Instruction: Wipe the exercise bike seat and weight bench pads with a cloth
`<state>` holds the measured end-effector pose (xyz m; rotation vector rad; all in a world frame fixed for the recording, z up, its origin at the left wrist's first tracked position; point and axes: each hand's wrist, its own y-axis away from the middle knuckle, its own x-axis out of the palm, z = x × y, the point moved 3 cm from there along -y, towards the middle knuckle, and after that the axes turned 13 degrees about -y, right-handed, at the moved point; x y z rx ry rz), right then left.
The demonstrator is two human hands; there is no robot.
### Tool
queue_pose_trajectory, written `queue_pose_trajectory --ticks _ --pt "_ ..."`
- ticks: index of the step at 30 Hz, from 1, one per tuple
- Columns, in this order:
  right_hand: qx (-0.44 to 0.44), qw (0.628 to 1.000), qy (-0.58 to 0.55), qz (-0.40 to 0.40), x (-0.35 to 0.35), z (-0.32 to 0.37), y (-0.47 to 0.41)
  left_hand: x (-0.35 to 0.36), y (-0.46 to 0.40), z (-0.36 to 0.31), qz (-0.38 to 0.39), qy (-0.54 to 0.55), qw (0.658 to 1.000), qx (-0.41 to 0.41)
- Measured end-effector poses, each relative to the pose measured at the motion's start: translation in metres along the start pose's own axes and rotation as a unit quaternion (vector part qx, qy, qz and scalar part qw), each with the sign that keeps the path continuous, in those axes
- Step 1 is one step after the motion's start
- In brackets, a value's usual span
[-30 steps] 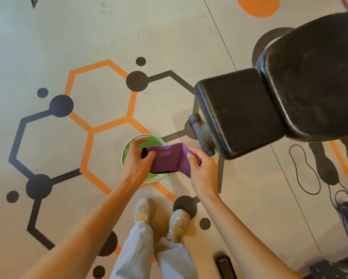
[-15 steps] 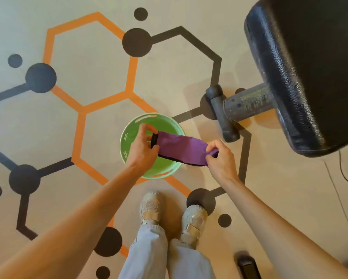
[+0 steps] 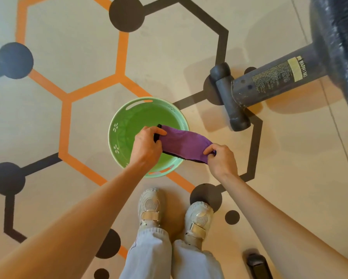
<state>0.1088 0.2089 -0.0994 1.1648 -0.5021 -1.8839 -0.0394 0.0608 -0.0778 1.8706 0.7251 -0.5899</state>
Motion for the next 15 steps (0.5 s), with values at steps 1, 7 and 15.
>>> queue_pose_trajectory --ticks 1,7,15 --pt "0.004 1.0 0.005 0.008 0.003 -0.001 -0.003 0.002 -0.002 0.001 0.002 -0.008 1.0 0.0" --pt "0.044 0.995 -0.007 0.09 0.018 0.005 -0.01 0.017 -0.01 0.006 0.035 -0.066 0.997 0.005" --pt "0.06 0.989 -0.057 0.124 0.015 0.012 0.005 0.016 -0.012 0.016 0.06 -0.081 0.995 0.006"
